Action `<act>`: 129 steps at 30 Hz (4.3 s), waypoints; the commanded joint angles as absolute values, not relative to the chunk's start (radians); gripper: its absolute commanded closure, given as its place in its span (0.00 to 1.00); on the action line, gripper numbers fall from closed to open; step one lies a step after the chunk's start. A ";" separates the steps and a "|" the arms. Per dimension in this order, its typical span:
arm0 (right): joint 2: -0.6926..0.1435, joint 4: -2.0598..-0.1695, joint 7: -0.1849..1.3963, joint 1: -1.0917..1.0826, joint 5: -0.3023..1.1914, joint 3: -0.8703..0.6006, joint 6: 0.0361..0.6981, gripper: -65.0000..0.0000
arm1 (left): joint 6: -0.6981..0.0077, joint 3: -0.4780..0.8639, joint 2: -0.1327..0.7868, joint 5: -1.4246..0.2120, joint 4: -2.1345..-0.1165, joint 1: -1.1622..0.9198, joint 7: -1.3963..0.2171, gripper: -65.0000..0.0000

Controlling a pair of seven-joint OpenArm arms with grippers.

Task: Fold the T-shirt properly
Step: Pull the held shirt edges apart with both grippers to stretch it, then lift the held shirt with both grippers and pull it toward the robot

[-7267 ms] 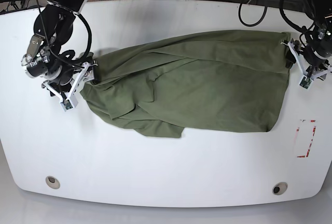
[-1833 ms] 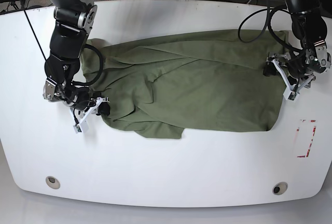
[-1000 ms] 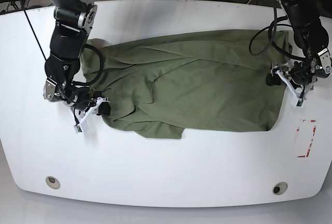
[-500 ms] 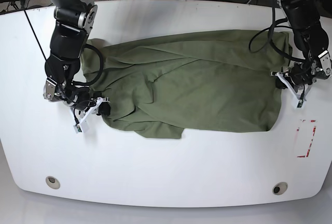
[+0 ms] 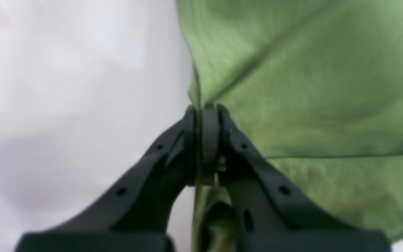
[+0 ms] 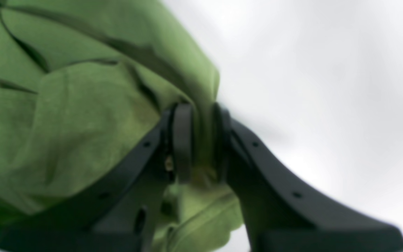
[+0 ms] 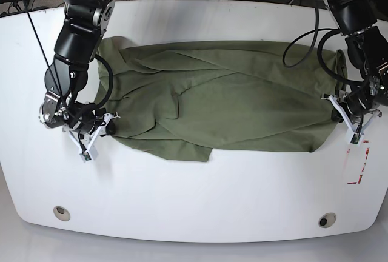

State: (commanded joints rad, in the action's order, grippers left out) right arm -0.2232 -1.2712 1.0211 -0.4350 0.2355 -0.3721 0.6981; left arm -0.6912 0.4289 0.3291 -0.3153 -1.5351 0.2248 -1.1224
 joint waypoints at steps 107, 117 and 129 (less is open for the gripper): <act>-0.171 -1.040 0.860 -0.522 0.228 -0.386 0.698 1.00 | -0.698 0.400 0.357 -0.309 -1.658 0.222 -1.178 1.00; -0.170 -1.323 1.044 -0.526 0.236 -0.378 0.698 1.00 | -0.698 0.395 0.349 -0.314 -1.662 0.285 -1.178 1.00; -0.216 -1.442 1.176 -0.682 0.237 -0.375 0.698 1.00 | -0.698 0.390 0.321 -0.311 -1.712 0.432 -1.178 1.00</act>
State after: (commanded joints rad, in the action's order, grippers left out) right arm -0.2156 -1.4415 1.1761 -0.6820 0.2371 -0.3751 0.6981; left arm -0.6981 0.3905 0.3214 -0.3107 -1.7116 0.4319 -1.1776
